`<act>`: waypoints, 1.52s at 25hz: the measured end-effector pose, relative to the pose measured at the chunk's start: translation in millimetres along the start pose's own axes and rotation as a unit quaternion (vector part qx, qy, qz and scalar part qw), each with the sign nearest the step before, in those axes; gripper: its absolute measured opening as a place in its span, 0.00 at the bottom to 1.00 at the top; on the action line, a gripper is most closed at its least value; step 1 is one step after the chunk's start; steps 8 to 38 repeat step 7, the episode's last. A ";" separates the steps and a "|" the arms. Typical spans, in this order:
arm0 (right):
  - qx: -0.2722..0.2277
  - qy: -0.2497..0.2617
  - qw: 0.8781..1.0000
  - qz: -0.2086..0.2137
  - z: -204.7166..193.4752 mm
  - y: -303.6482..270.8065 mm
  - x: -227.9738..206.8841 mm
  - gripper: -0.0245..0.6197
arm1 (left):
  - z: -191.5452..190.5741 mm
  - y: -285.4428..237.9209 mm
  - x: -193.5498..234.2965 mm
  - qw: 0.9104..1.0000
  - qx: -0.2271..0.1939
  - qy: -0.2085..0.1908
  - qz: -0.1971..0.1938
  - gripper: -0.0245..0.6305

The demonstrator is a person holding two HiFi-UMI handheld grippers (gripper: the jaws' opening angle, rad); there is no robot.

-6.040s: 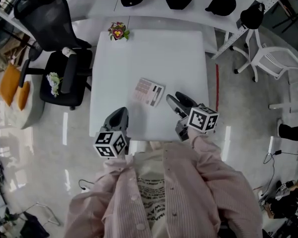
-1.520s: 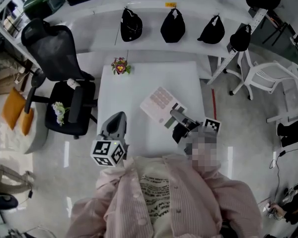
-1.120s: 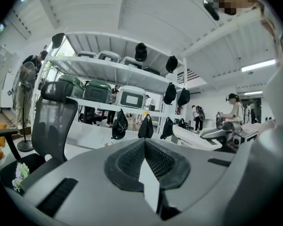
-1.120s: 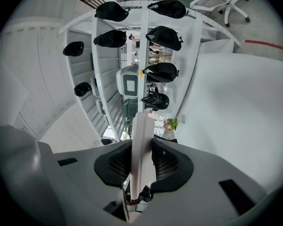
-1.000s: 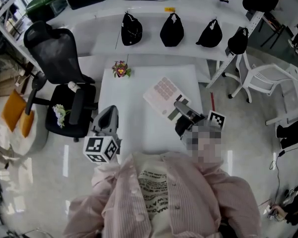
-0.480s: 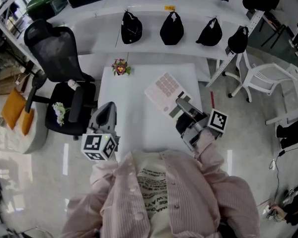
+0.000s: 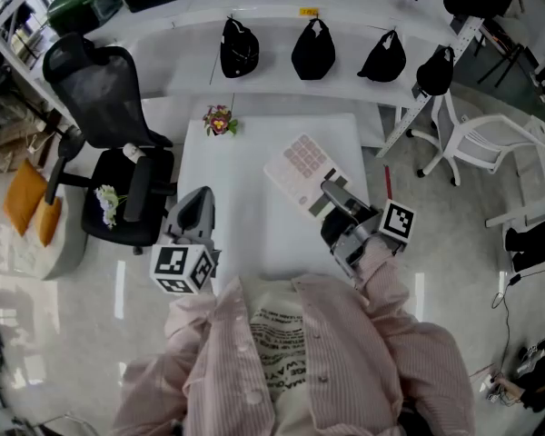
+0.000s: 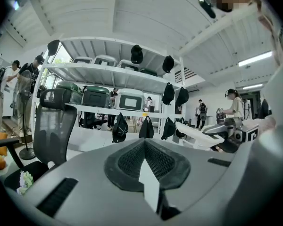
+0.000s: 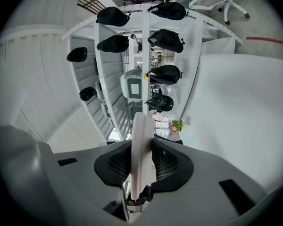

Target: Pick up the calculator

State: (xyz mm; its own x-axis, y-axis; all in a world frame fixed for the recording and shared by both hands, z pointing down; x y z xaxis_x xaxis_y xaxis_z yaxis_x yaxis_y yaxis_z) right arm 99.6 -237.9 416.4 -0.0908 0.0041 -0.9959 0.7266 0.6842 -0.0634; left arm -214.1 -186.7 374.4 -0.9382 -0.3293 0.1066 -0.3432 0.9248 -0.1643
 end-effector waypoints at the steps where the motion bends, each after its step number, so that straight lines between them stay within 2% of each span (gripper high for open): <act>1: 0.000 0.000 1.000 -0.001 0.3 0.3 -0.2 0.17 | -0.2 -0.4 -0.2 1.000 0.001 0.000 0.000 0.04; 38: 0.002 -0.005 1.000 0.000 0.0 -0.9 -4.1 0.17 | -2.4 -2.7 -1.4 1.000 0.004 0.001 0.000 0.04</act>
Point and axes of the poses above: the fingertips, and each gripper's own axes: y backward along the fingers, x to its left, z out of its top, the point moved 7 cm from there along y, backward along the fingers, and after that the axes turned 2 degrees about -z, right-handed, at the moved point
